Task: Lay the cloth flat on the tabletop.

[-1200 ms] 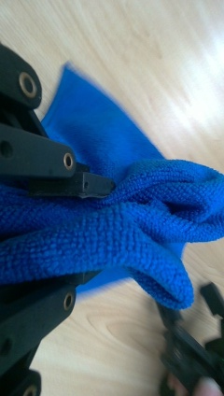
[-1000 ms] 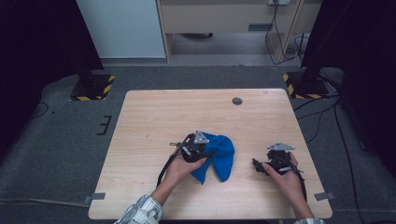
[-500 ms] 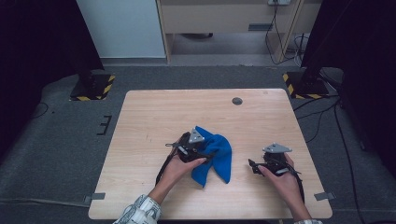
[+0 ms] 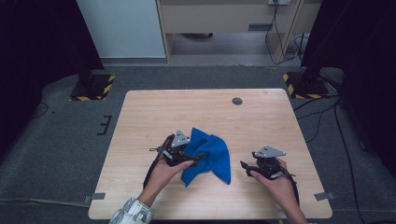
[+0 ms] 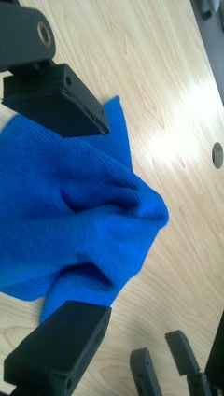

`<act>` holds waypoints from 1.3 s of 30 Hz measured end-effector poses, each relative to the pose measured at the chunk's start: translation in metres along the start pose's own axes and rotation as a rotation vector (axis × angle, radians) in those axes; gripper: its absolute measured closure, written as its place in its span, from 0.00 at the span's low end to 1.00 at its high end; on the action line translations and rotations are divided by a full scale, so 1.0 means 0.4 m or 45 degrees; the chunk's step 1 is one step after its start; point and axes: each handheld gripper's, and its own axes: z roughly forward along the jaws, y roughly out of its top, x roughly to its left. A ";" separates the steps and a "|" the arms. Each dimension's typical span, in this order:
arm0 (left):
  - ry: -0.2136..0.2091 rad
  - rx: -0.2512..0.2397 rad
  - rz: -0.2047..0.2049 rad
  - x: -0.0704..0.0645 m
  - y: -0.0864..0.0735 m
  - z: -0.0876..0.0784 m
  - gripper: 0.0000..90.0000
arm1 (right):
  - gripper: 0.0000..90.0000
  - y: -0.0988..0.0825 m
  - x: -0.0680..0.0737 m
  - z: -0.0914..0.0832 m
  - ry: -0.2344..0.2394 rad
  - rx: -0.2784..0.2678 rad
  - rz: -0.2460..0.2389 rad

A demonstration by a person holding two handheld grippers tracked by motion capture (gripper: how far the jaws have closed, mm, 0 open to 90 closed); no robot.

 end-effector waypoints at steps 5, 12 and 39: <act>0.019 0.004 0.010 -0.003 -0.030 -0.039 0.12 | 0.51 0.007 0.030 0.008 0.071 0.001 -0.049; 0.028 0.088 0.012 -0.038 -0.118 -0.089 0.22 | 0.64 0.013 0.086 0.022 0.169 -0.004 -0.135; 0.005 0.210 0.081 -0.041 -0.131 -0.041 0.90 | 0.91 0.003 0.139 0.049 0.257 0.052 -0.216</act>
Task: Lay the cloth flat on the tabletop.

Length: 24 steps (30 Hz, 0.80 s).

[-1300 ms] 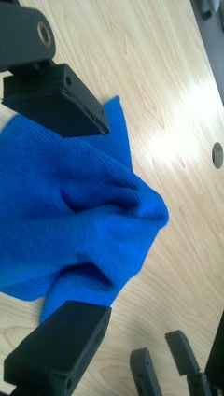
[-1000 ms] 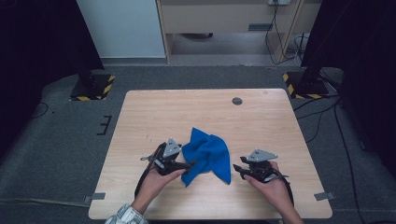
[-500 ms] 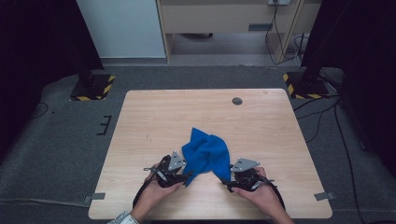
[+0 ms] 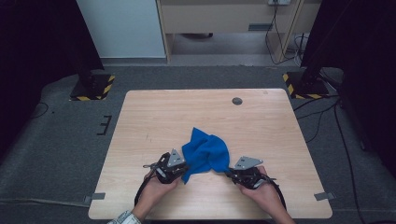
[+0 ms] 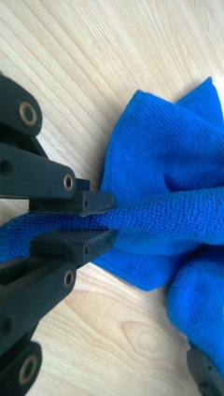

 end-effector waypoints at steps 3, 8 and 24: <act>-0.014 0.008 0.006 -0.005 0.000 0.003 0.91 | 0.92 0.002 -0.004 -0.007 -0.001 -0.016 0.011; -0.038 0.007 0.024 -0.022 0.004 -0.001 0.92 | 0.93 0.007 -0.007 -0.032 -0.005 -0.043 0.018; -0.090 -0.073 0.014 -0.023 0.024 -0.022 0.95 | 0.94 0.003 -0.036 -0.083 -0.013 -0.096 0.087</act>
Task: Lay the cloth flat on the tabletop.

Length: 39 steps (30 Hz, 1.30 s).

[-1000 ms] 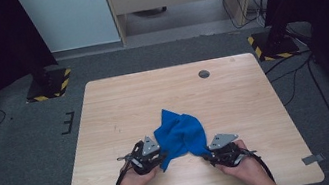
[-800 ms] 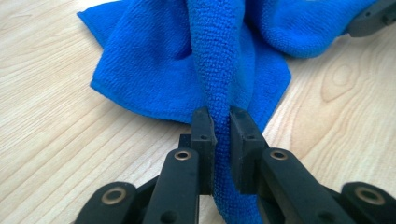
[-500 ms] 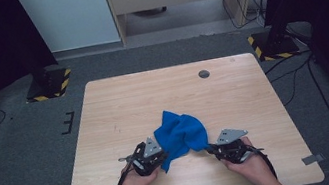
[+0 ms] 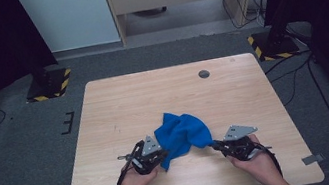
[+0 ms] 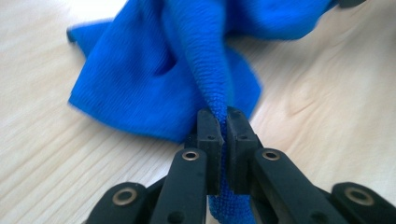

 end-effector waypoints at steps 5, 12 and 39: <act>-0.022 -0.066 0.017 -0.026 0.026 -0.037 0.95 | 0.94 0.013 0.010 -0.033 0.016 -0.031 0.038; -0.037 -0.146 -0.002 -0.046 0.089 -0.092 0.95 | 0.94 0.046 0.024 -0.109 -0.004 -0.052 0.029; 0.137 0.064 -0.199 0.243 0.104 0.153 0.94 | 0.87 0.100 -0.227 0.108 -0.126 0.079 0.186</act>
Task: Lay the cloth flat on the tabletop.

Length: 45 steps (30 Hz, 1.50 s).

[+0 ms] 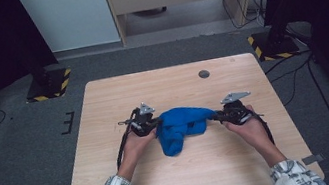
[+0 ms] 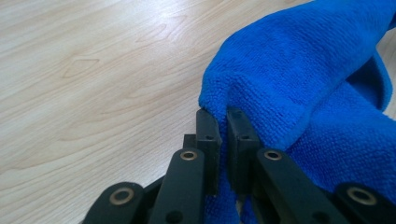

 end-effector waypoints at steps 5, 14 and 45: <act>-0.006 0.033 0.011 -0.016 -0.006 0.036 0.94 | 0.87 -0.003 0.013 0.027 0.008 0.012 0.007; -0.049 0.050 0.043 -0.058 -0.010 0.071 0.94 | 0.87 -0.021 0.028 0.036 0.016 0.031 -0.009; -0.109 -0.011 0.041 -0.130 -0.084 -0.032 0.73 | 0.53 -0.143 0.072 -0.116 -0.019 -0.078 0.005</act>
